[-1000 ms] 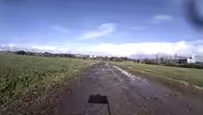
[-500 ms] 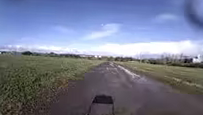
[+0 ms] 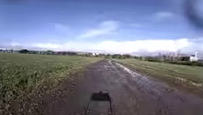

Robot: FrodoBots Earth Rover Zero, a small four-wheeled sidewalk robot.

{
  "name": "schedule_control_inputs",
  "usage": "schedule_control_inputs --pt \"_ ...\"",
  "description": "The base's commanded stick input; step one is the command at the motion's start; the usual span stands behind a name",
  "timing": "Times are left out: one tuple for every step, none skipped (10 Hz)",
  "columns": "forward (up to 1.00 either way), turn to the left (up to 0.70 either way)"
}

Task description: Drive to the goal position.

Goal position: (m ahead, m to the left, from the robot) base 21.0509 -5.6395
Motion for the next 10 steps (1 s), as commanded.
schedule_control_inputs --pt "0.7 0.0" --pt "0.7 0.0" --pt "0.7 0.0" --pt "0.7 0.0" --pt "0.7 0.0" --pt "0.7 0.0" --pt "0.7 0.0" --pt "0.7 0.0" --pt "0.7 0.0" --pt "0.7 0.0"
